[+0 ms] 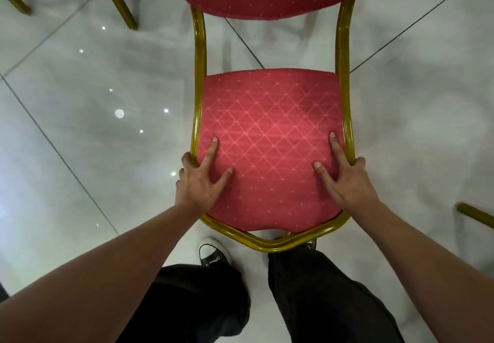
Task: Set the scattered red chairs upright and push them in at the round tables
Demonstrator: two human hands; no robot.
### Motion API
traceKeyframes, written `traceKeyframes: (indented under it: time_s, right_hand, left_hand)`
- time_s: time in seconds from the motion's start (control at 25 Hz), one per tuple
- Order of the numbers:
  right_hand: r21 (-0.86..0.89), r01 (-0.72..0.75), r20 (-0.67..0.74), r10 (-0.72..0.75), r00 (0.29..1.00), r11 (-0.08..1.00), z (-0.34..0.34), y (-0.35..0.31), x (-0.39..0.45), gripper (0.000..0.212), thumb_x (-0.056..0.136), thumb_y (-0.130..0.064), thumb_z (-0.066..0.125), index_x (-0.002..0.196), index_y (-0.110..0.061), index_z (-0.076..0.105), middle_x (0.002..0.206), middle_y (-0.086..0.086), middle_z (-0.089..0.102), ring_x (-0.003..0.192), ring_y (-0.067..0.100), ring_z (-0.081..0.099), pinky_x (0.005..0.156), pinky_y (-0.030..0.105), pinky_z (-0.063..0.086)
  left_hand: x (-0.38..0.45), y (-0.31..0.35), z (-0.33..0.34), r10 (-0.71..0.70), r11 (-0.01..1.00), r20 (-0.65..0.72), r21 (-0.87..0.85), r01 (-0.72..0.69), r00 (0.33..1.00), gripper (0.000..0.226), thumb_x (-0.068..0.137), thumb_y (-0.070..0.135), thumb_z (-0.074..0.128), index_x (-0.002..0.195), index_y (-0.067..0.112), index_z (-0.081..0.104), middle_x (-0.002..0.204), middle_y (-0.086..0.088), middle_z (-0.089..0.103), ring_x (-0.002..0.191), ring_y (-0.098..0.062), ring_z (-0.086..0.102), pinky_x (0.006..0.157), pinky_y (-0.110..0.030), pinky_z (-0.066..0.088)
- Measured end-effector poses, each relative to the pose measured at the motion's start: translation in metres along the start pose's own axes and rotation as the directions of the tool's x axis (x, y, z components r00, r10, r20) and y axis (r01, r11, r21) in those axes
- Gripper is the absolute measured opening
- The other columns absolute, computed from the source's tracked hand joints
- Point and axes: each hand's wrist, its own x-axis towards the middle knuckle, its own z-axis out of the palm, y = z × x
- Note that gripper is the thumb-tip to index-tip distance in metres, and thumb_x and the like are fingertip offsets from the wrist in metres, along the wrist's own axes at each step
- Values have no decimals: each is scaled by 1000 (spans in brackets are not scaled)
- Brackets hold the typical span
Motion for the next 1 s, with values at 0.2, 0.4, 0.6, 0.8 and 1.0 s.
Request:
traceKeyframes:
  time_s: [0.2,0.4,0.6,0.8,1.0]
  right_hand:
    - [-75,-37,60,42,997,996,-82,-33,-74,75,85,-88,24,147,-67,-12,130,16,34,118,50,54,102,56,49]
    - [-137,-72,127,90,988,988,-166,-67,-131,79,82,-90,22,151,-64,-6,149,22,28,129,52,48,110,57,42]
    - [-222,-112,213,160,964,969,-249,-87,-168,79,84,-88,25,153,-61,-2,157,20,25,134,48,44,113,56,37]
    - [-293,-125,279,210,937,948,-328,-102,-180,84,81,-91,24,154,-59,1,164,15,23,141,44,39,116,56,34]
    - [-216,-77,324,145,935,973,-397,-134,-178,84,88,-82,37,160,-43,18,166,10,24,147,38,32,119,50,26]
  left_hand:
    - [-75,44,-81,-100,990,1,104,99,995,84,81,88,31,152,58,-2,145,-17,28,127,-44,46,105,-63,42]
    - [-139,91,-158,-179,973,3,147,177,984,80,86,83,35,155,51,11,145,-17,27,127,-44,46,107,-60,38]
    - [-205,140,-215,-206,974,-6,92,206,979,77,87,77,42,153,41,25,161,-13,12,131,-46,44,109,-60,35]
    - [-246,189,-266,-200,980,6,14,200,980,69,87,75,45,145,39,40,159,-10,20,131,-46,44,110,-58,36]
    - [-284,231,-305,54,996,-45,76,-51,998,76,84,81,8,151,50,27,165,-2,20,153,-29,8,123,-56,4]
